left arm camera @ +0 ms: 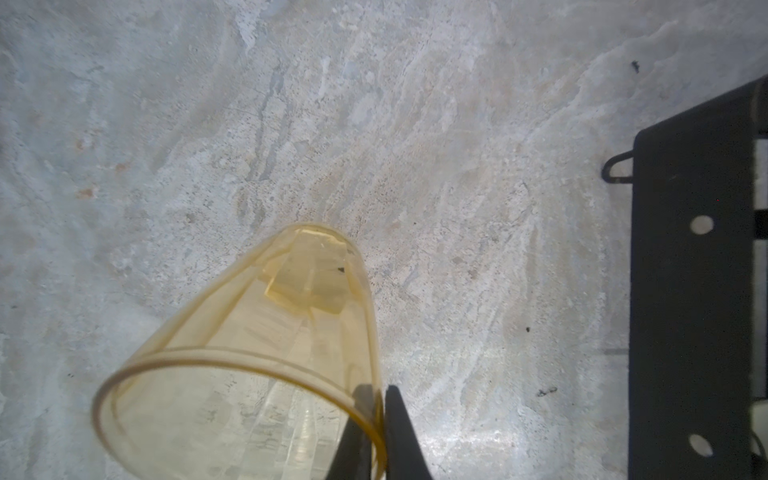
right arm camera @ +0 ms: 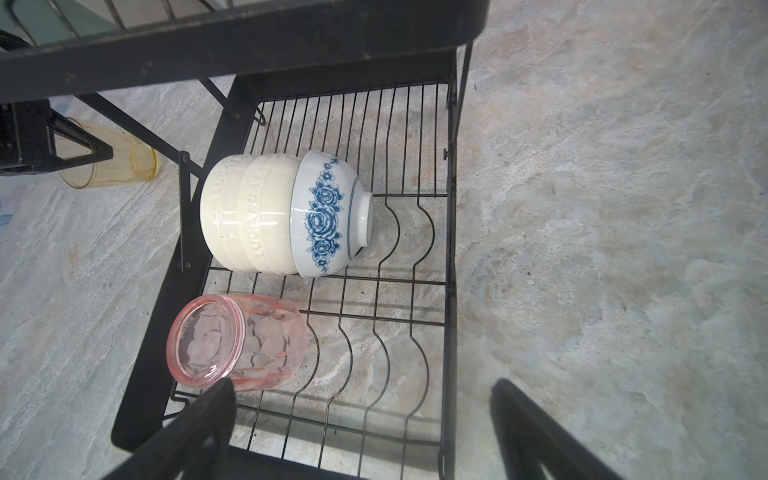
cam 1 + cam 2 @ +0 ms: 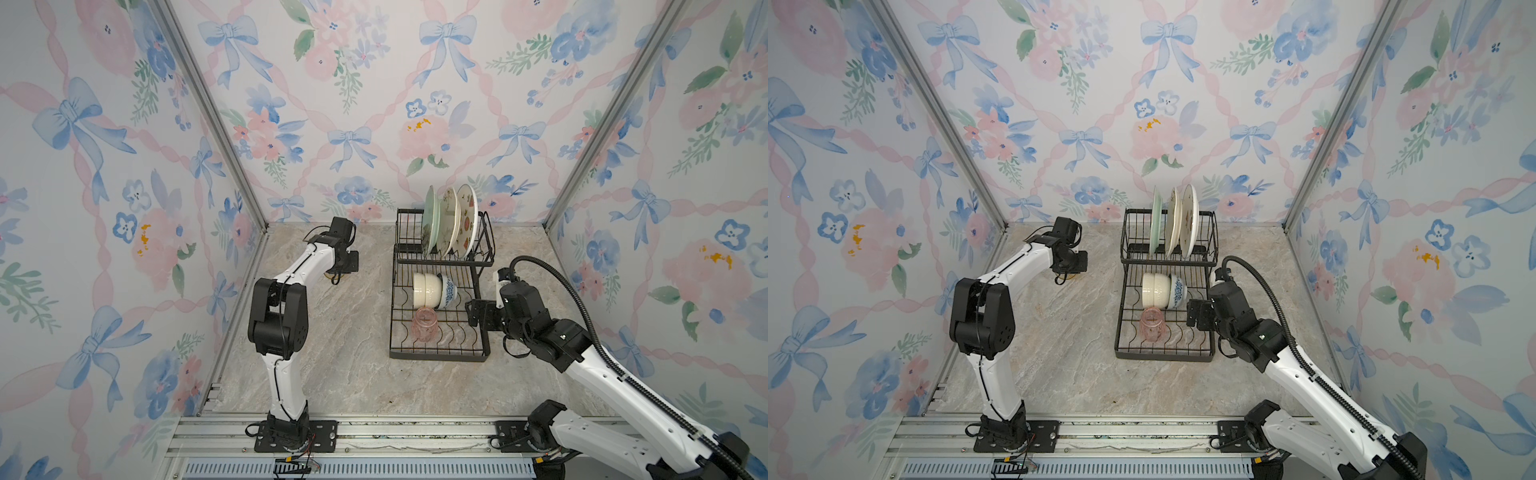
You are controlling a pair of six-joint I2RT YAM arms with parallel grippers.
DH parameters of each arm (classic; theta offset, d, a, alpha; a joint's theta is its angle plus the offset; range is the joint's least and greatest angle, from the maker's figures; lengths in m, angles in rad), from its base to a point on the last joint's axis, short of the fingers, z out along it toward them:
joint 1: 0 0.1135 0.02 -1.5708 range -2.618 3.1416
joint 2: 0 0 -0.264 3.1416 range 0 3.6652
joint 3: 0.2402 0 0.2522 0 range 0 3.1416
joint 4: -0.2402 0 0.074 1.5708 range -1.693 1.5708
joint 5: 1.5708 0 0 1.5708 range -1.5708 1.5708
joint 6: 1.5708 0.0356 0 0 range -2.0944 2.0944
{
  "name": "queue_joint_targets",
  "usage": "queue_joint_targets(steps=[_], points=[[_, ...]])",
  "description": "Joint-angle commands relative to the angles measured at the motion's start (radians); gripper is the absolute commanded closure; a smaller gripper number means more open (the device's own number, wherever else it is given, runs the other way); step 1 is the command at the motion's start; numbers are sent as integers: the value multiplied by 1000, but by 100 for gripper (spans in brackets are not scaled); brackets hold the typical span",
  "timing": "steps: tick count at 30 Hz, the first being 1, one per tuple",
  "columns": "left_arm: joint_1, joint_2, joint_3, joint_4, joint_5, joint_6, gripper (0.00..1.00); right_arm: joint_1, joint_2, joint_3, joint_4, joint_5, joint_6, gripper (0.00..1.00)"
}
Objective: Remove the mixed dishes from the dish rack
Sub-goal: 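Carry the yellow glass with the left gripper onto the table beside the rack, then open and raise the left gripper while the right gripper reaches toward the pink glass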
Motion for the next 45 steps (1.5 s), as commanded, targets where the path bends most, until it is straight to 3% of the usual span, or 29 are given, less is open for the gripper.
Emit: queue_joint_targets(steps=[1,3,4,7,9,10,25,32,38,45], points=[[7,18,20,-15,-8,16,77,5,-9,-13,-20,-9,6,3],[5,13,21,-15,-11,18,50,7,-9,-14,-19,-14,11,3],[4,8,25,-15,-18,19,41,7,-9,-15,-18,-15,12,3],[-5,-12,37,-14,-45,34,27,13,-8,-17,-15,-16,18,3],[-11,-22,47,-14,-60,42,5,17,-7,-18,-14,-16,21,3],[-14,-26,52,-13,-68,46,2,20,-7,-17,-15,-17,23,3],[-58,-146,55,-12,-88,27,2,69,24,17,-43,-73,2,3],[-77,-339,-114,-7,-96,-38,2,136,93,33,14,-110,18,3],[-95,-560,-301,10,-86,-95,2,212,173,12,150,-83,104,3],[-111,-821,-491,83,-52,-180,2,329,328,113,176,32,168,3]])
